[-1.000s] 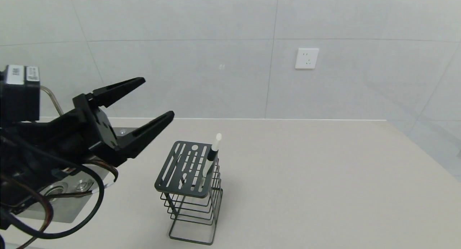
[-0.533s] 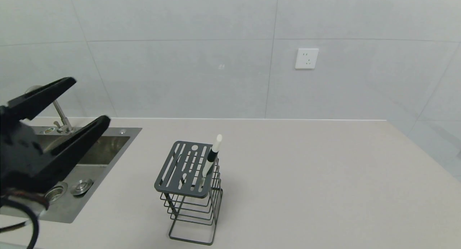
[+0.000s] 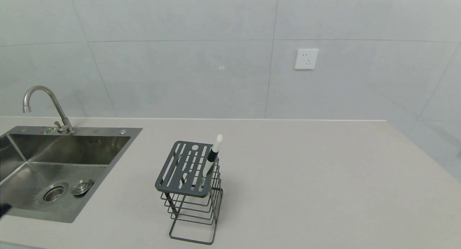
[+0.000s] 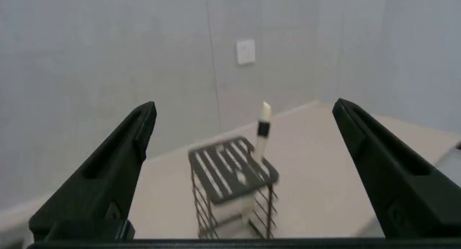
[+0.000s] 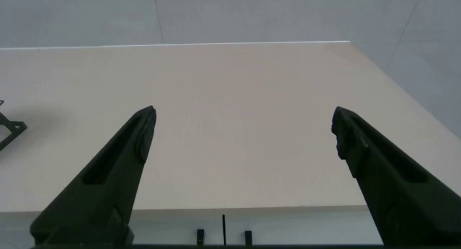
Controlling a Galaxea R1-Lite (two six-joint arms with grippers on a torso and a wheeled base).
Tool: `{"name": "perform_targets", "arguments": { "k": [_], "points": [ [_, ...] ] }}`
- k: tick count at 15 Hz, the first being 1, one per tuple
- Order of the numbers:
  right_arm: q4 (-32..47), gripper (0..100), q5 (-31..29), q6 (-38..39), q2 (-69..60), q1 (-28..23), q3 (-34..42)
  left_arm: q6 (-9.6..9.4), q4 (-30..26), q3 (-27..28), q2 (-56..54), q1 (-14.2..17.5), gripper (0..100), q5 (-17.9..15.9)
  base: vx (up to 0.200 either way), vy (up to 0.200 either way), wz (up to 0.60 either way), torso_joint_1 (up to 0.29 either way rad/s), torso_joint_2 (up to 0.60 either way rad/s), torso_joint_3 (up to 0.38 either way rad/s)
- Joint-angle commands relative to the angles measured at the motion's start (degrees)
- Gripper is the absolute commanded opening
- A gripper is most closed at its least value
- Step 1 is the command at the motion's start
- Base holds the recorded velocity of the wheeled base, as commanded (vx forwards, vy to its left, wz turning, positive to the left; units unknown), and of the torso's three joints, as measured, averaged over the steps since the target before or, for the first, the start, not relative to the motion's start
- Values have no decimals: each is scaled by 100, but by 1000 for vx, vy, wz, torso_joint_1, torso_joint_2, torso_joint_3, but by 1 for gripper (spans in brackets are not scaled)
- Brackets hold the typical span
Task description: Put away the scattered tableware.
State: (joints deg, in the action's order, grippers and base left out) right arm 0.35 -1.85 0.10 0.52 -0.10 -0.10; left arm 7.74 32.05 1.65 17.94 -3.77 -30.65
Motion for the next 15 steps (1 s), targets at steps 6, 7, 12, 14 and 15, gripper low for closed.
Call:
{"name": "perform_targets", "arguments": {
  "k": [6,7,12,14,15],
  "points": [
    [-9,100,45,17,0,1,10,-783,-3205,-165,-1794,385,100,2687,0,0,0,0,0,0],
    [-9,100,150,17,0,1,10,-792,-3214,-165,-1794,377,100,2678,0,0,0,0,0,0],
    [-9,100,159,17,0,1,10,-792,-3222,-165,-1794,377,100,2713,0,0,0,0,0,0],
    [-9,100,159,25,0,1,10,-800,-3214,-165,-1794,377,100,2704,0,0,0,0,0,0],
    [9,100,159,17,0,1,1,-800,-3214,-165,-1794,377,100,2704,0,0,0,0,0,0]
  ]
}}
